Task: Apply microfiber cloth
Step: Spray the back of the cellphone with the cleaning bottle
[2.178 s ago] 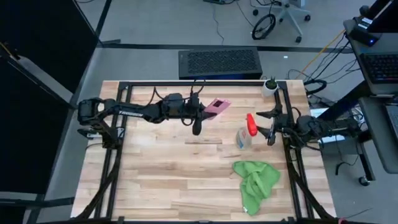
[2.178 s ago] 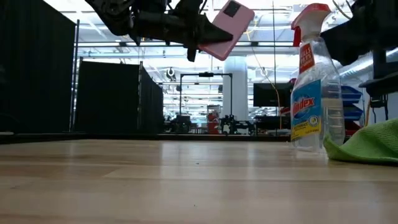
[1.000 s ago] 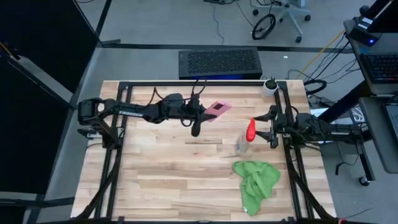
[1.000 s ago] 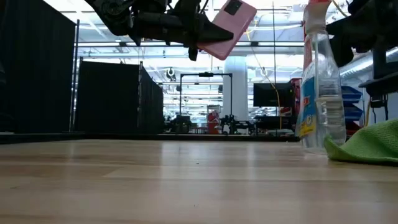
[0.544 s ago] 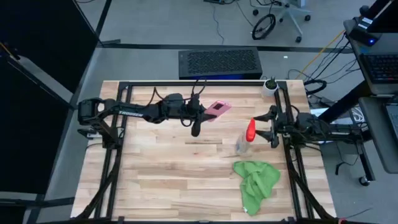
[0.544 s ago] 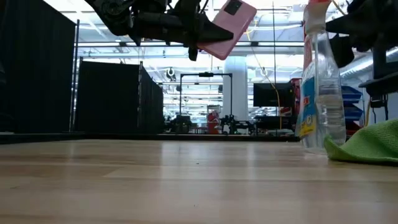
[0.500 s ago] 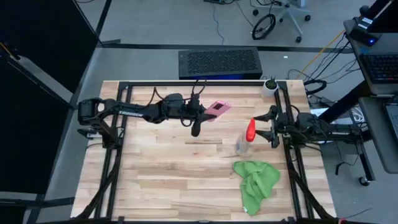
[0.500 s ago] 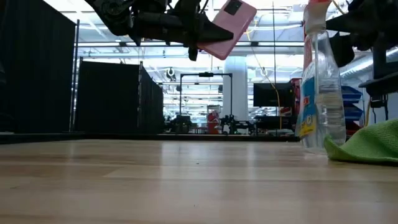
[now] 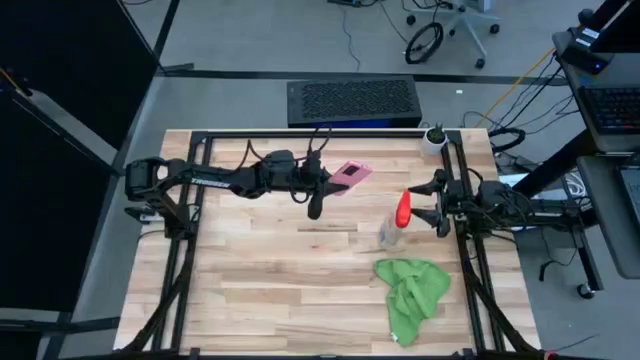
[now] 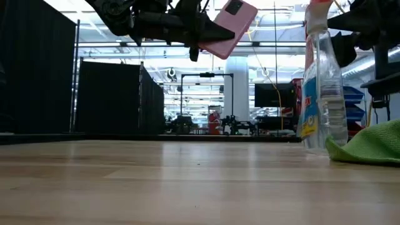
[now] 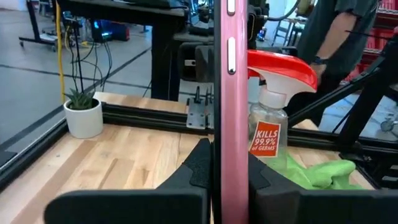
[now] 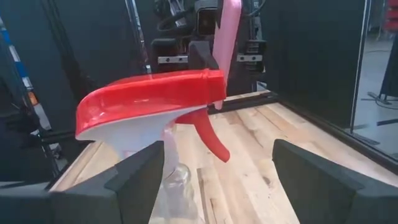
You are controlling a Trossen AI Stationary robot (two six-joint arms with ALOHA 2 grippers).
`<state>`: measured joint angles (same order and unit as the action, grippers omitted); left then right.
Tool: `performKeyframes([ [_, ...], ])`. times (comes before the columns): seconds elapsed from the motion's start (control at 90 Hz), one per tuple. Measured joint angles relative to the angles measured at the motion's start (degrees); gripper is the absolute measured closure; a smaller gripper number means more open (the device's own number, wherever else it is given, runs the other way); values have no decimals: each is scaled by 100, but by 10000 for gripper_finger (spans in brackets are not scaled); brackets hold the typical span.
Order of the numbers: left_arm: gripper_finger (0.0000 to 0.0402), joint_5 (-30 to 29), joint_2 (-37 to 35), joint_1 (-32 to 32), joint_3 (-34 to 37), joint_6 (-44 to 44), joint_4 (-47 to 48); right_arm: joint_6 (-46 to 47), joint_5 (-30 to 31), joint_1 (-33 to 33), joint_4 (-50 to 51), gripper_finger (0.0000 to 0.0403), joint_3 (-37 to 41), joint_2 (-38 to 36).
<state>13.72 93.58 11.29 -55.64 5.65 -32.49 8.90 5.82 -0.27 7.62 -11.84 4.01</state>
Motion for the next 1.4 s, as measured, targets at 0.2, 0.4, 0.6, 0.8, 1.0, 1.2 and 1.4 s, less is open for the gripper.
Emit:
performKeyframes([
  [0.2, 397, 0, 0, 0, 0, 3, 0, -59, -14, 0, 33, 58, 0, 0],
  [0.4, 397, 0, 0, 0, 0, 2, 2, 289, -367, 0, 210, 11, -99, 2],
  [0.6, 397, -1, 0, 14, 0, 2, 2, 256, -1008, 0, 763, 33, -656, 0],
  [0.8, 397, -2, 0, 28, 0, 2, 2, 729, -1158, 0, 778, 32, -708, 17],
  [1.0, 397, -2, 0, 26, 0, 4, 2, 685, -939, 0, 879, 34, -645, 116],
  [1.2, 397, -2, 0, 26, 0, 7, 2, 8, -743, 0, 516, 35, -402, 372],
  [1.4, 397, -90, 0, 79, 0, 4, 0, -207, -784, 0, 206, 35, -402, 525],
])
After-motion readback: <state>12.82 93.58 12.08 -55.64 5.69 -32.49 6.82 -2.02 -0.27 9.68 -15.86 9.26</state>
